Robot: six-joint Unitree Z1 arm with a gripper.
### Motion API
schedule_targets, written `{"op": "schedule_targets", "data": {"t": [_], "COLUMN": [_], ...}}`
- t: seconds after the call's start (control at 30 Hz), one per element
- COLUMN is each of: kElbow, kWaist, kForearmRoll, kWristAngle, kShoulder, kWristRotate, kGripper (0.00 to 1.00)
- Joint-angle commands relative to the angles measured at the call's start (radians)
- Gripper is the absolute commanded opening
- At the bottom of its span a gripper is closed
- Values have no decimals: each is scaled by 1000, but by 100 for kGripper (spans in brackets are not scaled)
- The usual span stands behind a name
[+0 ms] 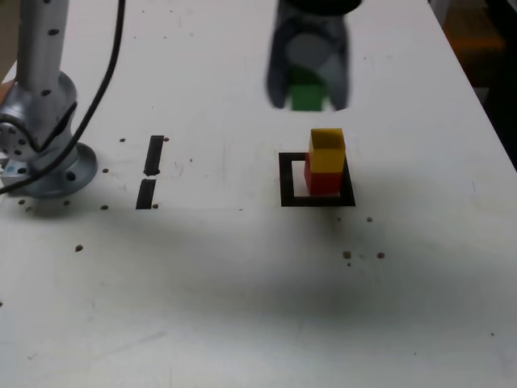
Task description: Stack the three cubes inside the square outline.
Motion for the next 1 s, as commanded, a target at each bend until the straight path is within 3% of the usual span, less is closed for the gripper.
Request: {"op": "schedule_targets", "data": {"t": [0.0, 0.37, 0.97], "kElbow": [-87, -28, 1], "kWaist": [7, 29, 31], "kForearmRoll": [9, -4, -13], "kWristAngle": [-3, -47, -81], "kShoulder": [26, 44, 89], "kWristRotate": [-6, -32, -67], "kGripper": [0, 0, 3]}}
